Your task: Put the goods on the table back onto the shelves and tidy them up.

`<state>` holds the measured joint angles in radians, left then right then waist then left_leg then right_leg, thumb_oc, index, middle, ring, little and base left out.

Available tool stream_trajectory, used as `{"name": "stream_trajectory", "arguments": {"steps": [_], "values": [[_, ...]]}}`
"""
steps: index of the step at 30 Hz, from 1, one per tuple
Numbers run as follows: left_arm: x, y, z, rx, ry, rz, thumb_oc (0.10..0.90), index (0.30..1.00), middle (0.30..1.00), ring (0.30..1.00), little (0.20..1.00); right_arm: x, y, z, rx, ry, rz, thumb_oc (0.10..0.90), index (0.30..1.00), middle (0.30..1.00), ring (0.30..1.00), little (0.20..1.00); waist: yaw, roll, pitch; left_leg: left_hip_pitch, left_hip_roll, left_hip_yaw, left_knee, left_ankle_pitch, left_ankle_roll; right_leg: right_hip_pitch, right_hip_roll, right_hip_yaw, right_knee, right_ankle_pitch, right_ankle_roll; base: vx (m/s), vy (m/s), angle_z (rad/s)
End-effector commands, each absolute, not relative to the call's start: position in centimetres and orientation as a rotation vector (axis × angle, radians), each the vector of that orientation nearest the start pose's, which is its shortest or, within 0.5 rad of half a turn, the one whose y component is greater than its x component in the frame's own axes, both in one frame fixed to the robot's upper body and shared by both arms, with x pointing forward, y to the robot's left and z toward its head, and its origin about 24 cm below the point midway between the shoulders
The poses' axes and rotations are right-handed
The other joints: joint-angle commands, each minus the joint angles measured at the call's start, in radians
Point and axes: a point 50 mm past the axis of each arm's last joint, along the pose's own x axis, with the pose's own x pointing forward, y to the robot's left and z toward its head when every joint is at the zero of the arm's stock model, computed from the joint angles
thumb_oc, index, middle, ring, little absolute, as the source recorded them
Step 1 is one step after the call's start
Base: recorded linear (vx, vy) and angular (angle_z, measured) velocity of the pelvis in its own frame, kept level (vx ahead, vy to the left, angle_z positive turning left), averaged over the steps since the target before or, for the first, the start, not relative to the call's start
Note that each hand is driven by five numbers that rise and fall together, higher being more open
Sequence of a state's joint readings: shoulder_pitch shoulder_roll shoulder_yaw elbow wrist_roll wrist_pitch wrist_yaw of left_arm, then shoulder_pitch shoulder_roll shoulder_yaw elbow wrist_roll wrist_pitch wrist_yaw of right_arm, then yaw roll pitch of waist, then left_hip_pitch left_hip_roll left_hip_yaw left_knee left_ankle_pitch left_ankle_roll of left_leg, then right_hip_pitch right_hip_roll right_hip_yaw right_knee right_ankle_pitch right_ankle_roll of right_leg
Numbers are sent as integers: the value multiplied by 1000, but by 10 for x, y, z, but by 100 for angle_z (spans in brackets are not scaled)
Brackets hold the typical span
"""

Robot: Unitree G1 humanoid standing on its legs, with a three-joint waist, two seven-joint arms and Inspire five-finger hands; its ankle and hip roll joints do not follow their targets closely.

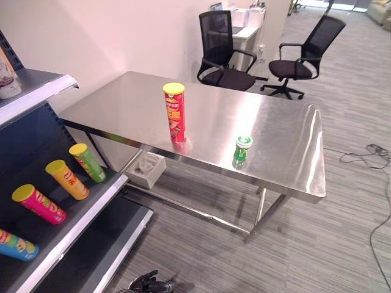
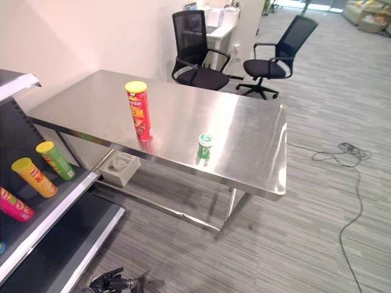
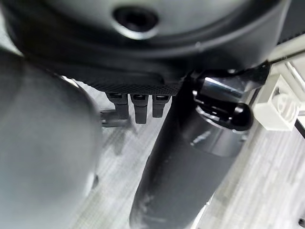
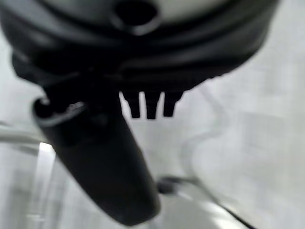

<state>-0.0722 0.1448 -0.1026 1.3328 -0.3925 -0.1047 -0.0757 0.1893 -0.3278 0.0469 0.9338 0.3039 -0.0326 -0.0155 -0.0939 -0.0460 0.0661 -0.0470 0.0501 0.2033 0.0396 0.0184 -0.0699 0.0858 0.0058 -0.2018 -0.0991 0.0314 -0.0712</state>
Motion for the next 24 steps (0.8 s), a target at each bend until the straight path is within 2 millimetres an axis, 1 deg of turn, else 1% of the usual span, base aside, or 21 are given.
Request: {"name": "stream_trajectory", "arguments": {"steps": [1,3,4,6,9,10,11,12,13,14,16,23,24], "values": [[103,194,-167,-142,1158,153,800,900,900,900,900,101,-307,-106,-219,862,-383,800,900,900,900,900,-11,31,0,104,-44,33,-127,-11,42,-14,-50,34,19,-16,142,82,84,-5],[104,194,-167,-136,1158,150,800,900,900,900,900,94,-314,-100,-228,838,-428,800,900,900,900,900,-29,34,-2,110,-44,40,-127,-19,44,-18,-51,42,21,-10,145,45,46,-9],[104,194,-167,-136,1158,150,800,900,900,900,900,94,-314,-100,-228,838,-428,800,900,900,900,900,-29,34,-2,110,-44,40,-127,-19,44,-18,-51,43,21,-10,145,22,18,-11],[106,194,-166,-129,1155,141,800,900,900,900,900,89,-323,-93,-251,819,-476,800,900,900,900,900,-53,35,-1,116,-43,54,-127,-27,47,-27,-51,60,28,-1,151,34,40,-8],[105,192,-167,-109,1161,120,800,900,900,900,900,81,-335,-83,-273,794,-543,800,900,900,900,900,-76,36,-1,124,-43,74,-127,-37,51,-33,-50,83,32,3,156,39,39,-24],[105,192,-167,-103,1162,114,800,900,900,900,900,77,-340,-80,-281,787,-572,800,900,900,900,900,-83,37,-2,127,-42,78,-127,-38,52,-34,-49,89,32,3,158,29,27,-31],[105,191,-167,-103,1163,113,800,900,900,900,900,76,-341,-80,-281,787,-573,800,900,900,900,900,-81,38,-3,127,-42,79,-127,-39,52,-34,-49,90,33,3,158,45,45,-19],[105,191,-167,-98,1162,106,800,900,900,900,900,70,-352,-70,-313,762,-633,800,900,900,900,900,-100,39,-1,132,-41,88,-127,-43,54,-37,-49,102,34,6,161,31,31,-5],[105,190,-167,-98,1163,105,800,900,900,900,900,69,-352,-70,-314,763,-634,800,900,900,900,900,-97,40,-3,130,-41,89,-127,-43,54,-40,-49,103,35,7,162,51,50,-16],[103,190,-167,-98,1166,103,800,900,900,900,900,63,-366,-62,-331,752,-708,800,900,900,900,900,-112,40,-2,132,-41,98,-127,-46,55,-43,-48,115,35,10,165,40,32,-32],[99,192,-168,-94,1181,103,800,900,900,900,900,55,-383,-48,-368,723,-794,800,900,900,900,900,-124,42,-4,136,-40,108,-127,-57,57,-47,-45,129,35,10,171,56,36,-44],[99,191,-168,-94,1181,102,800,900,900,900,900,55,-383,-48,-368,723,-794,800,900,900,900,900,-122,43,-7,130,-39,111,-127,-52,57,-54,-45,131,35,14,169,8,4,-11],[96,194,-169,-97,1194,106,800,900,900,900,900,50,-404,-21,-442,642,-903,800,900,900,900,900,-139,41,-8,133,-40,118,-127,-58,59,-56,-44,140,34,17,173,146,55,0]]}}
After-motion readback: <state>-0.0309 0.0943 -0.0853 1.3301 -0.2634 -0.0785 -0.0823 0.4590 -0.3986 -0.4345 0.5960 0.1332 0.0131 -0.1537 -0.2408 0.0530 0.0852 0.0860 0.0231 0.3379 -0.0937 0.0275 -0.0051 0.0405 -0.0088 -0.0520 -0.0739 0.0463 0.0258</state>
